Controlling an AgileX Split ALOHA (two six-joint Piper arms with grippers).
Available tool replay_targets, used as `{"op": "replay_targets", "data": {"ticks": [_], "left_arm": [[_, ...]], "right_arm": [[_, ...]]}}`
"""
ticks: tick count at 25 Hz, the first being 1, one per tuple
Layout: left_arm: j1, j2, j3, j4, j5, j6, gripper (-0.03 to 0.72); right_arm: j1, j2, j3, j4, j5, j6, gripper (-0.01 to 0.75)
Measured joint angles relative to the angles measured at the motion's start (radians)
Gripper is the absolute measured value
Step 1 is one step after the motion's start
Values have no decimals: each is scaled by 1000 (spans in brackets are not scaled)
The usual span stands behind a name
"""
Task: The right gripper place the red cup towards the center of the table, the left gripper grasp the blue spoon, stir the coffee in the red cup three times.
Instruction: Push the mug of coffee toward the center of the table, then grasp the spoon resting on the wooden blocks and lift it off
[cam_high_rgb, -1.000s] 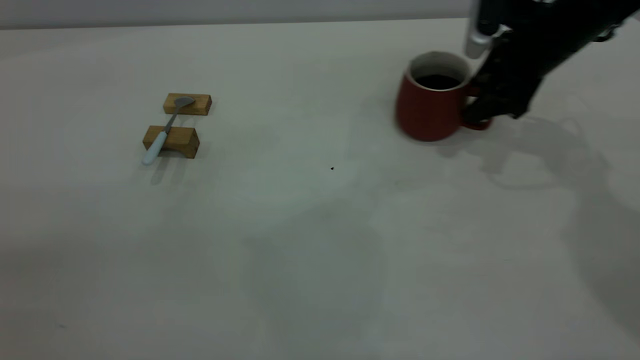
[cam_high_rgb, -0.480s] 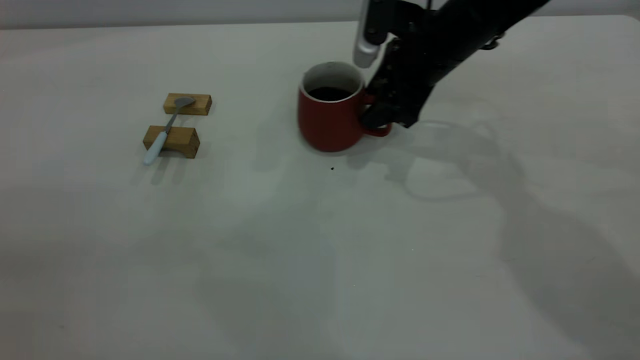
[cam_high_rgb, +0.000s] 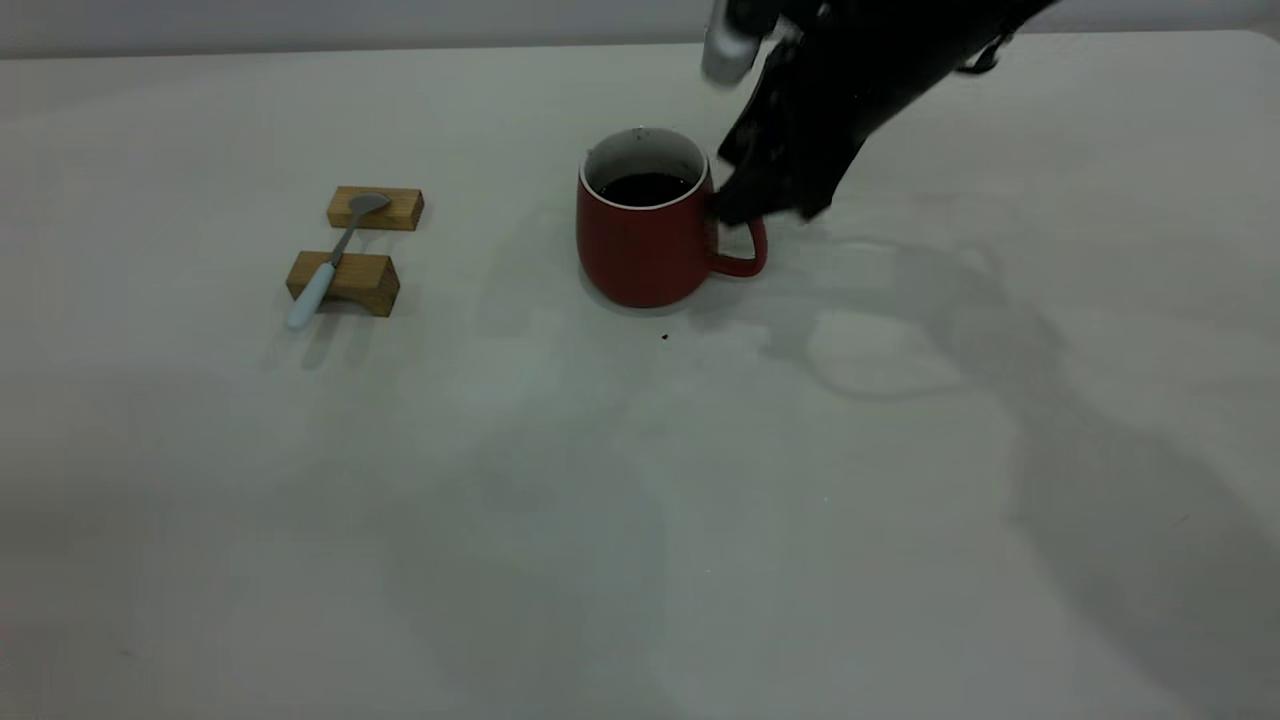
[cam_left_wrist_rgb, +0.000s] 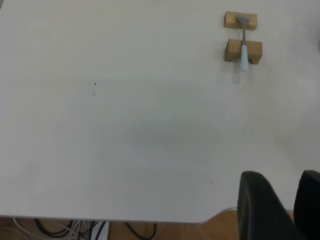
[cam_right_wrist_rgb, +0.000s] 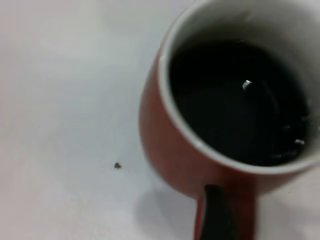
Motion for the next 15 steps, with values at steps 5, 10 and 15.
{"op": "replay_targets", "data": {"ticks": [5, 10, 15], "left_arm": [[0, 0, 0, 0, 0, 0, 245], [0, 0, 0, 0, 0, 0, 245], [0, 0, 0, 0, 0, 0, 245]], "right_arm": [[-48, -82, 66, -2, 150, 93, 533], [-67, -242, 180, -10, 329, 410, 527], [-95, -523, 264, -157, 369, 956, 492]]}}
